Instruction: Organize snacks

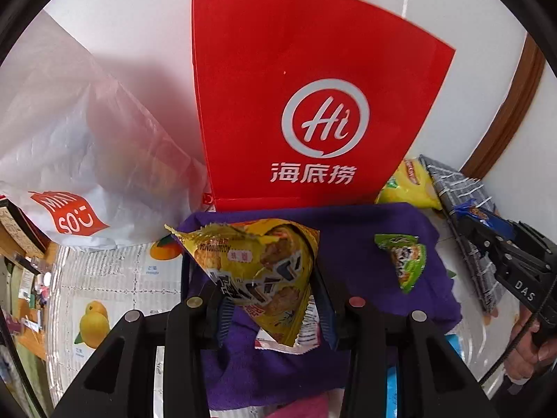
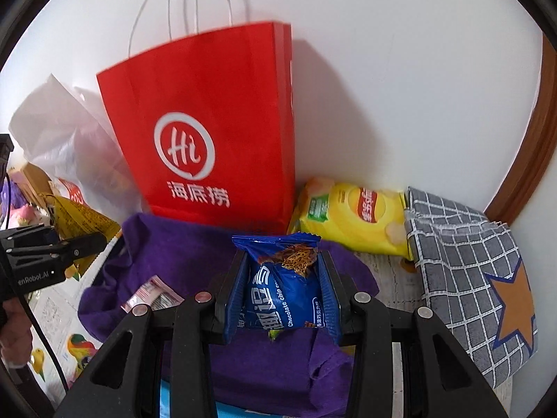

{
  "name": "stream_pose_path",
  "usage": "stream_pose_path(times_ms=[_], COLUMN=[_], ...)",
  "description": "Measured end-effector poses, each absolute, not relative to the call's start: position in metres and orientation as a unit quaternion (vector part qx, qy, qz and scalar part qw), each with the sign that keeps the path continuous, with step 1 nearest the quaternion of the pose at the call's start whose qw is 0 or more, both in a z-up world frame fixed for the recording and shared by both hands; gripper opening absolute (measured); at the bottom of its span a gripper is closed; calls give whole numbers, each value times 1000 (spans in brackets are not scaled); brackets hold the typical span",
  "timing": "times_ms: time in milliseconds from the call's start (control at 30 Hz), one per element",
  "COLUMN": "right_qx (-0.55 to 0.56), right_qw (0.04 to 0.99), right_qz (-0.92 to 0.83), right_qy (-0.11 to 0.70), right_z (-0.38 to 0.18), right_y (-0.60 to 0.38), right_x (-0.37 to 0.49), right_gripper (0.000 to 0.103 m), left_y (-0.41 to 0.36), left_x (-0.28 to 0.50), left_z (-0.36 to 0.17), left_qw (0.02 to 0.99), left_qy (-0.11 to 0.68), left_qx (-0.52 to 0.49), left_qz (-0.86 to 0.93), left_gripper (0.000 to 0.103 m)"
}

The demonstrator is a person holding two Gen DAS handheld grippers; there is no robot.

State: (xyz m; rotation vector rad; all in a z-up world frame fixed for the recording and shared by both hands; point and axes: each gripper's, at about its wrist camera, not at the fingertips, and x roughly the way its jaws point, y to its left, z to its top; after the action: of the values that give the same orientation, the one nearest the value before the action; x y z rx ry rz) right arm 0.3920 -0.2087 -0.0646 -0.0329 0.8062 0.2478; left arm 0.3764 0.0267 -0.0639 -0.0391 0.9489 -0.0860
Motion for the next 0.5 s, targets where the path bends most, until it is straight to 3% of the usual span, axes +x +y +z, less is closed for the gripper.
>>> stream_pose_path(times_ms=[500], right_qx=[-66], right_qw=[892], right_qz=[118], right_qy=[431], right_z=[-93], right_y=[-210], right_x=[402], right_gripper=[40], left_y=[29], left_x=[378], left_z=[-65], left_qw=[882], left_qy=[469], left_qx=[-27], left_qz=[-40], left_gripper=[39])
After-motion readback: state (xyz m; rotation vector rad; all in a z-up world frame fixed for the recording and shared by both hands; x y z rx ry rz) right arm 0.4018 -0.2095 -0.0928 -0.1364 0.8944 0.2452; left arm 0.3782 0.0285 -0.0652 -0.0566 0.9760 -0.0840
